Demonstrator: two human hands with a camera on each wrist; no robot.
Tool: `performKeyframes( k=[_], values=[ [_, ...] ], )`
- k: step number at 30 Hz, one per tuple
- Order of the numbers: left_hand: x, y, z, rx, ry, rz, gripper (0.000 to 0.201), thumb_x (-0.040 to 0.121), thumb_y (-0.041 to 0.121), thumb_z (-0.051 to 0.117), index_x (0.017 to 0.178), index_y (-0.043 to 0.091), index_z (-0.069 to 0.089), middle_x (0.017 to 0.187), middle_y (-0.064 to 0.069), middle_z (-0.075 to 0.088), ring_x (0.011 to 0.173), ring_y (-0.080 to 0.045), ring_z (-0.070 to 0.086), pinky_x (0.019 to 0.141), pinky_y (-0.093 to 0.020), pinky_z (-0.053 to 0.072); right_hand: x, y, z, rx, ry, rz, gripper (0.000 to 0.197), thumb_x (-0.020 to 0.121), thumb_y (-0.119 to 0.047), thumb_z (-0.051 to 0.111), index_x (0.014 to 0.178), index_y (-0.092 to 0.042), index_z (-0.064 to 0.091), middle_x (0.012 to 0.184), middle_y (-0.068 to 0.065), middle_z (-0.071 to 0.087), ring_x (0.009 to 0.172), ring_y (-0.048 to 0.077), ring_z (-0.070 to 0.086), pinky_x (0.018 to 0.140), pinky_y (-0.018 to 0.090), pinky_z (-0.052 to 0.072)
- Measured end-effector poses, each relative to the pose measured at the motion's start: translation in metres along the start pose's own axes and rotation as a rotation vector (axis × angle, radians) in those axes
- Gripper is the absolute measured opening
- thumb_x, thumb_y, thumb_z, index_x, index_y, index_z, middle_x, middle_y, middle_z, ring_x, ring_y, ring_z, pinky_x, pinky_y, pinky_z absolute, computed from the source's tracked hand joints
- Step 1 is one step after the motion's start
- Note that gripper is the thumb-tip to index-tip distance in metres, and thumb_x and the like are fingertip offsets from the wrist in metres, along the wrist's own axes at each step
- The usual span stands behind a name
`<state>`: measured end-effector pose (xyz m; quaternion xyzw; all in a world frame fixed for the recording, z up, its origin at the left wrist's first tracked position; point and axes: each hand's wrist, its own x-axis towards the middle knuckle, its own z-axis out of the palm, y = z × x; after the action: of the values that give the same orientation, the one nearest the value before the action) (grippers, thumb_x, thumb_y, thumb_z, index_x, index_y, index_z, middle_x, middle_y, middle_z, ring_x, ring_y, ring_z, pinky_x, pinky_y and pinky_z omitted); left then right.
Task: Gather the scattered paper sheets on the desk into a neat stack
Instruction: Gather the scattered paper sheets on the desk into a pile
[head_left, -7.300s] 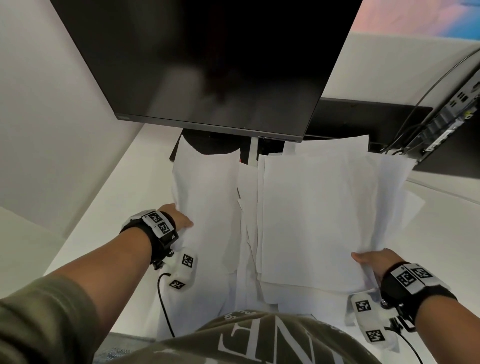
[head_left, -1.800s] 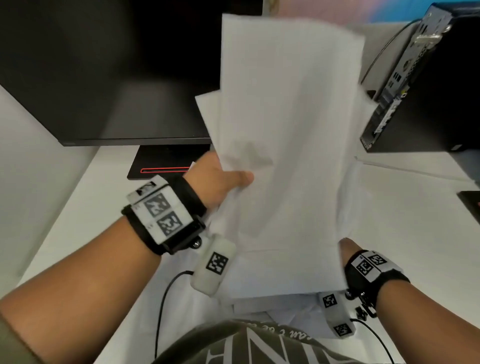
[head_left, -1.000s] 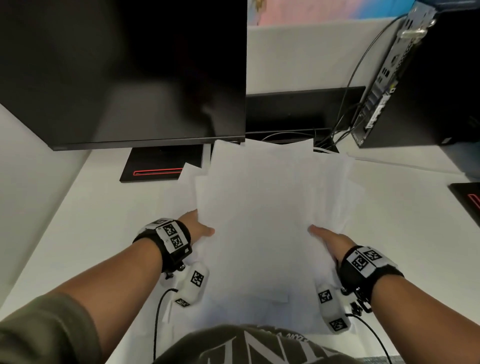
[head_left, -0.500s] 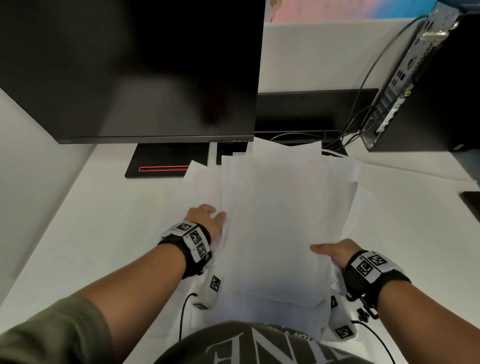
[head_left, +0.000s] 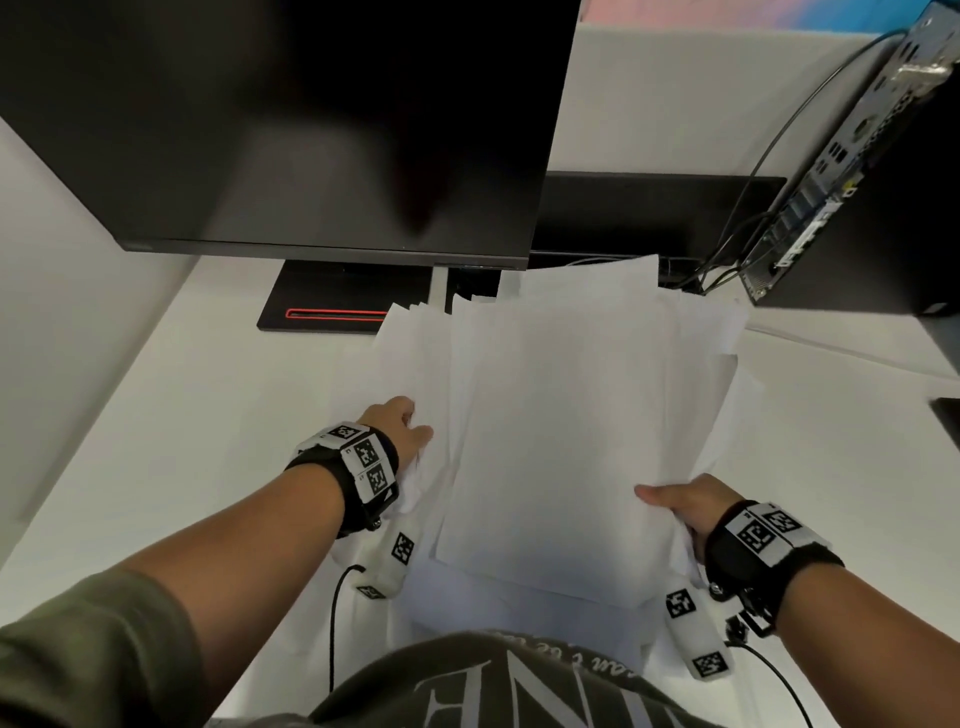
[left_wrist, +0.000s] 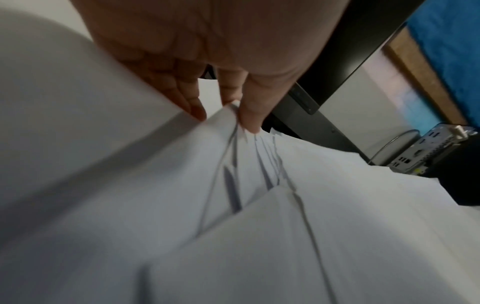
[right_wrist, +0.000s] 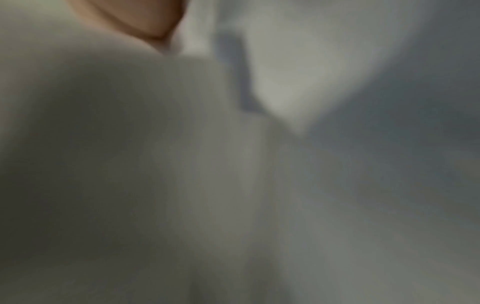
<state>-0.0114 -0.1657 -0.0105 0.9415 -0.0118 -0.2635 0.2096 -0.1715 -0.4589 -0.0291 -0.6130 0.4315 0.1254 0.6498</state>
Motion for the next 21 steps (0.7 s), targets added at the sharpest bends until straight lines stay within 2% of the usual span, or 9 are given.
performKeyframes(
  k=[2,5,7,10,12,15,17,19,21],
  values=[
    [-0.002,-0.001,-0.001,-0.091,0.050,0.028,0.036,0.088,0.031,0.059,0.116,0.011,0.045,0.112,-0.011,0.055,0.091,-0.025,0.053,0.082,-0.031,0.043,-0.004,-0.005,0.003,0.022,-0.009,-0.018,0.033,0.064,-0.010,0.080,0.084,0.011,0.065,0.054,0.013,0.071,0.045,0.025,0.067,0.049,0.026,0.054],
    [-0.001,-0.005,-0.011,-0.182,0.037,-0.083,0.065,0.080,0.037,0.069,0.132,0.011,0.041,0.130,-0.010,0.053,0.115,-0.027,0.053,0.097,-0.033,0.042,-0.008,-0.013,0.007,0.030,-0.003,-0.023,0.008,0.080,0.000,0.066,0.080,0.008,0.063,0.044,0.007,0.066,0.034,0.018,0.061,0.035,0.016,0.044],
    [0.002,-0.010,-0.017,-0.076,-0.022,-0.159,0.073,0.074,0.050,0.070,0.128,0.008,0.048,0.129,-0.010,0.056,0.117,-0.029,0.054,0.099,-0.035,0.044,-0.006,-0.014,0.012,0.017,-0.025,-0.020,0.023,0.072,-0.004,0.073,0.085,0.013,0.065,0.051,0.010,0.069,0.048,0.024,0.067,0.049,0.023,0.053],
    [0.001,-0.012,-0.020,0.101,-0.062,-0.156,0.073,0.071,0.061,0.065,0.119,0.007,0.055,0.119,-0.011,0.062,0.107,-0.029,0.058,0.094,-0.037,0.049,-0.001,-0.013,0.021,-0.037,-0.045,0.016,0.069,0.033,-0.020,0.088,0.092,0.011,0.069,0.078,0.022,0.072,0.082,0.039,0.067,0.084,0.047,0.053],
    [-0.003,-0.010,-0.017,0.194,-0.037,-0.156,0.075,0.071,0.064,0.062,0.121,0.009,0.053,0.121,-0.012,0.058,0.107,-0.029,0.057,0.094,-0.038,0.049,-0.002,-0.016,0.026,-0.090,-0.033,0.022,0.056,0.050,-0.021,0.084,0.095,0.008,0.069,0.087,0.025,0.071,0.084,0.040,0.067,0.084,0.047,0.053],
    [-0.009,-0.008,-0.008,0.144,0.004,-0.162,0.079,0.074,0.057,0.065,0.132,0.009,0.040,0.131,-0.015,0.047,0.115,-0.032,0.052,0.097,-0.040,0.047,-0.005,-0.019,0.030,-0.178,-0.025,0.003,0.027,0.073,-0.012,0.074,0.093,0.005,0.067,0.078,0.016,0.067,0.072,0.030,0.063,0.065,0.029,0.049],
    [-0.011,-0.008,-0.005,0.028,0.026,-0.167,0.080,0.075,0.048,0.069,0.134,0.008,0.033,0.132,-0.014,0.048,0.117,-0.032,0.051,0.096,-0.039,0.046,-0.007,-0.018,0.036,-0.226,-0.024,-0.002,0.025,0.074,-0.007,0.073,0.094,0.006,0.066,0.081,0.015,0.067,0.079,0.031,0.064,0.074,0.031,0.050],
    [-0.012,-0.009,-0.010,-0.104,0.038,-0.204,0.088,0.074,0.043,0.073,0.139,0.007,0.027,0.137,-0.014,0.046,0.122,-0.033,0.049,0.100,-0.039,0.044,-0.006,-0.014,0.040,-0.239,-0.019,-0.013,0.032,0.071,-0.007,0.076,0.098,0.007,0.066,0.093,0.021,0.070,0.092,0.036,0.065,0.091,0.040,0.050],
    [-0.010,-0.014,-0.018,-0.231,0.020,-0.259,0.095,0.071,0.042,0.077,0.142,0.006,0.025,0.141,-0.014,0.044,0.126,-0.033,0.046,0.104,-0.038,0.041,-0.005,-0.010,0.039,-0.230,-0.028,-0.014,0.035,0.068,-0.008,0.078,0.098,0.007,0.067,0.100,0.024,0.070,0.096,0.038,0.065,0.096,0.048,0.048]
  ],
)
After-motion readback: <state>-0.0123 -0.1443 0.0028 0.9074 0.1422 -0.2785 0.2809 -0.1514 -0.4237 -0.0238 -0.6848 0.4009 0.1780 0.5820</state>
